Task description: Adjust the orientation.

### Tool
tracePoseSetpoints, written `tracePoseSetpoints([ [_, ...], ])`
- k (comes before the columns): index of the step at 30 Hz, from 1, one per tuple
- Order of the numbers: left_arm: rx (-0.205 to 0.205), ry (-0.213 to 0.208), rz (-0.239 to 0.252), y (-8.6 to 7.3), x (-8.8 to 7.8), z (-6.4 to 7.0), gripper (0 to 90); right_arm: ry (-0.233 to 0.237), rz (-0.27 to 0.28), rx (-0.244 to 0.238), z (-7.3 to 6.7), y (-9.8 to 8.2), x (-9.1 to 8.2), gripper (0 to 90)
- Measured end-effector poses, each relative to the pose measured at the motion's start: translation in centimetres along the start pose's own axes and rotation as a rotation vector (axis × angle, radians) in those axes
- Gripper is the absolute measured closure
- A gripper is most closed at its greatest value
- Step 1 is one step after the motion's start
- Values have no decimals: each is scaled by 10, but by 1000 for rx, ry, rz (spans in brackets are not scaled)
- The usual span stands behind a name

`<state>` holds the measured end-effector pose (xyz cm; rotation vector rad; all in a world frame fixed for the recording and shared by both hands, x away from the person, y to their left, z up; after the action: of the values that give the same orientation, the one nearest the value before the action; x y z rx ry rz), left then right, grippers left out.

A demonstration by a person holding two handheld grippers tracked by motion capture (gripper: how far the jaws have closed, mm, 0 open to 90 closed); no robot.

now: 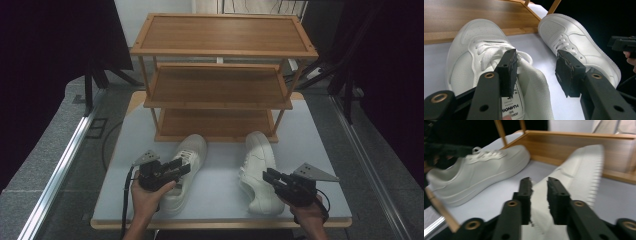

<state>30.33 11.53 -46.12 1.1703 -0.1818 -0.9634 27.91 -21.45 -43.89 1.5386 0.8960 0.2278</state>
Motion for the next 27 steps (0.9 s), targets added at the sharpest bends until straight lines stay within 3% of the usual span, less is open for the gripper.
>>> tracePoseSetpoints([
  [5,-1,-1,0,0,0,0,516,39,-58,-30,-13,-7,9,860],
  [12,-1,-3,-1,0,0,0,515,57,-137,-65,-21,-22,19,893],
  [19,-4,-5,-4,0,0,0,515,85,-178,-77,-27,-30,25,896],
  [27,-4,-6,-5,0,0,0,515,98,-185,-64,-26,-32,24,897],
])
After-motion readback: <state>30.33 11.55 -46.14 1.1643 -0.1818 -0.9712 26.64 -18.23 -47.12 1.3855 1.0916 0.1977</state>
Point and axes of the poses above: each handheld gripper's, and its own axes: x roughly forward along the jaws, y roughly out of its top, z roughly to its right, the point moved 6 cm from there along x, roughly forward along the jaws, and after that the axes turned 4 degrees about z, right-handed, at the moved point
